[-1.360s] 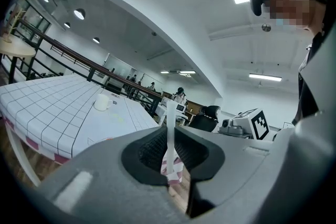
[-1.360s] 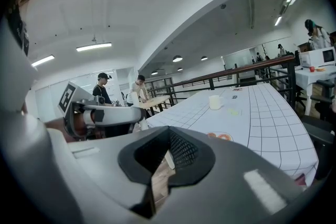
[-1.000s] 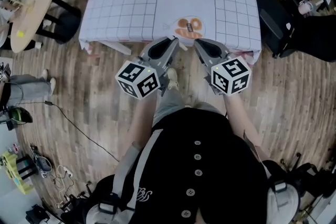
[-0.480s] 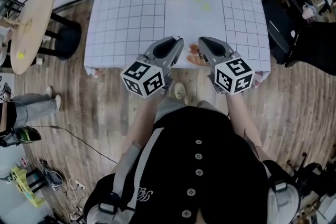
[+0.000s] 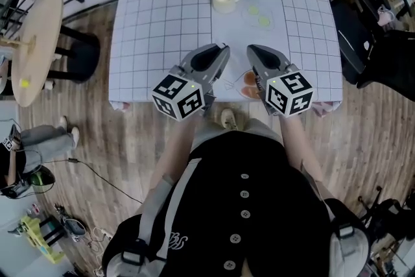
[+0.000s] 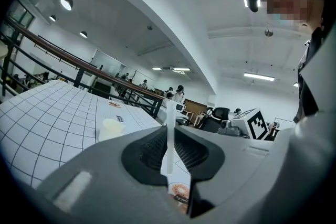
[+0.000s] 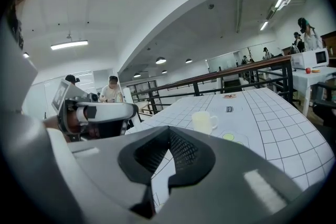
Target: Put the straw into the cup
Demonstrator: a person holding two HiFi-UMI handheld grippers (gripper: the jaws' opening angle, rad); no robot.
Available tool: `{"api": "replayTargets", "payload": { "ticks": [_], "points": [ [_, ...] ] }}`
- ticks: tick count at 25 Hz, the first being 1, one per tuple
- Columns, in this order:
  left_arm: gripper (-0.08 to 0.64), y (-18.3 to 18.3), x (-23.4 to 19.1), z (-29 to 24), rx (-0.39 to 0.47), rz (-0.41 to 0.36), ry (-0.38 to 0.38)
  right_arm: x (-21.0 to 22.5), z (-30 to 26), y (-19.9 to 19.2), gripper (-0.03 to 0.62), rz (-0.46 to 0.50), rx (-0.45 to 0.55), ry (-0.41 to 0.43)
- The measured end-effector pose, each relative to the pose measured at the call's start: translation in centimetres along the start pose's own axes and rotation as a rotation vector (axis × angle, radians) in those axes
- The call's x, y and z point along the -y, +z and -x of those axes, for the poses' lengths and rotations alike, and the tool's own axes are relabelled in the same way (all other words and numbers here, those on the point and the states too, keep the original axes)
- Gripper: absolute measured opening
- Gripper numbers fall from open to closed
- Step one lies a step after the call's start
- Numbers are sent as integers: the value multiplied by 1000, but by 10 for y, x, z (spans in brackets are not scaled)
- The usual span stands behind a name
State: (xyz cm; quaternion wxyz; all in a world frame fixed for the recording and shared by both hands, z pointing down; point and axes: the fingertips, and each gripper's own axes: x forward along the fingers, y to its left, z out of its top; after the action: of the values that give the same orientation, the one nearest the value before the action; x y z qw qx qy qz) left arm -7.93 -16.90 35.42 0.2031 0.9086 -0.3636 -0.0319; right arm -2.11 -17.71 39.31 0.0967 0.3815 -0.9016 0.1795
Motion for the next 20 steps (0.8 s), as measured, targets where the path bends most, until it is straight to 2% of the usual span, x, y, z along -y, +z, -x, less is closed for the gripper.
{"api": "replayTargets", "payload": {
  "ticks": [7,13,20],
  "points": [
    [43,0,-11,-2,-6,17,3,3,-8,-2,-2,-4,-20,-4],
    [43,-6,-16,-7,-18,31,40,9,-8,-2,-2,-17,-23,0],
    [43,0,-25,-22,-25,39,61,19,-19,7,-2,-20,-21,35]
  ]
}}
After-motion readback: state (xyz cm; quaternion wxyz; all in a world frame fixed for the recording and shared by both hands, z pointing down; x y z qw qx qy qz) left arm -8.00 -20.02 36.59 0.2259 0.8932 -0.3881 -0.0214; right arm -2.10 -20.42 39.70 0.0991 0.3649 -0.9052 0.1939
